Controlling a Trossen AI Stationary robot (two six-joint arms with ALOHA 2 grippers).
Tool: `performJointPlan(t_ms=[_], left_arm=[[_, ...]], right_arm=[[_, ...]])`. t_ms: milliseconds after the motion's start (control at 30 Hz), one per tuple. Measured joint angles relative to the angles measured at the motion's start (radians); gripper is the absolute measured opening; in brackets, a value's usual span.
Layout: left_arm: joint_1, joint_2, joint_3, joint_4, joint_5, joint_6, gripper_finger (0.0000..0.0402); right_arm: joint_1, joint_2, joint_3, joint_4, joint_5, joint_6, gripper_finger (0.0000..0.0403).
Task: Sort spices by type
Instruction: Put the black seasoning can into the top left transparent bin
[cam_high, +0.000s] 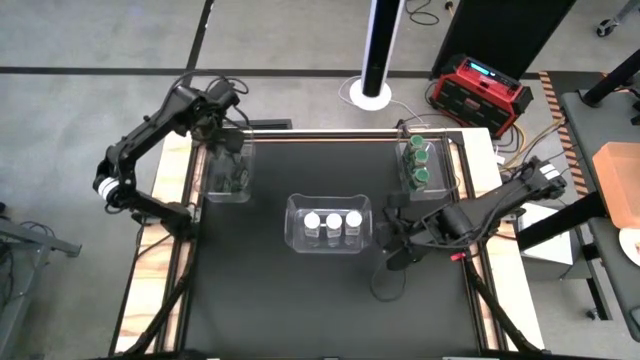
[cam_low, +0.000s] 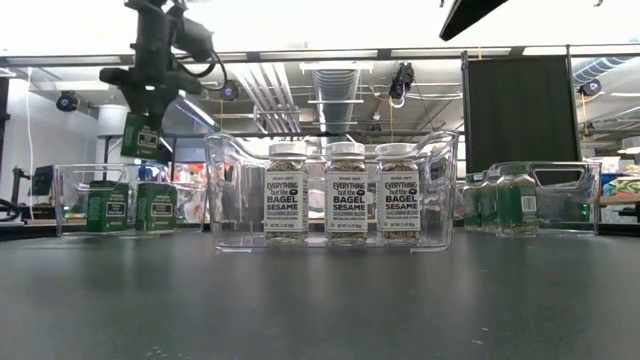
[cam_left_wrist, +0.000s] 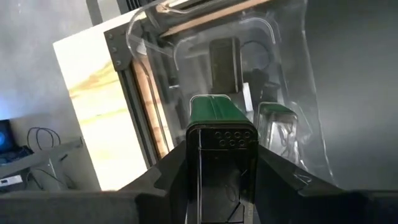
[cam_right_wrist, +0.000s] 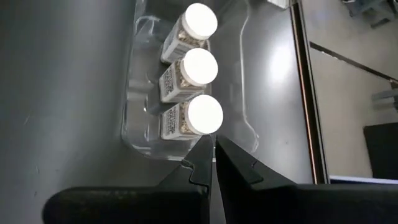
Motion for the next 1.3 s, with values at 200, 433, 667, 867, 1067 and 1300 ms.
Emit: performJointPlan(t_ms=[200,433,667,867,1067,1300], left_arm=[[0.042,-0.001,-0.006,0.029,0.007,0.027,0.0119],[0.081,-0.003,-0.036,0.096,0.047,0.048,0.0119],[0.081,-0.002,-0.085,0.111,0.063,0.022,0.0119],[0.077,-0.02,-0.14,0.12,0.076,0.043,0.0119],[0.072,-0.043,-0.184,0.136,0.076,0.035,0.0119],[0.072,-0.049,-0.208,0.174,0.075,0.009,0.0119]], right_arm=[[0.0,-0.051,-0.016,0.008,0.0,0.017,0.0013],[0.0,-0.059,-0.032,0.05,0.001,0.016,0.0013],[0.0,-0.048,-0.034,0.067,0.0,0.015,0.0013],[0.0,-0.047,-0.034,0.069,0.001,0.015,0.0013],[0.0,-0.048,-0.034,0.072,0.001,0.014,0.0013],[0.0,-0.048,-0.036,0.076,0.001,0.01,0.0013]])
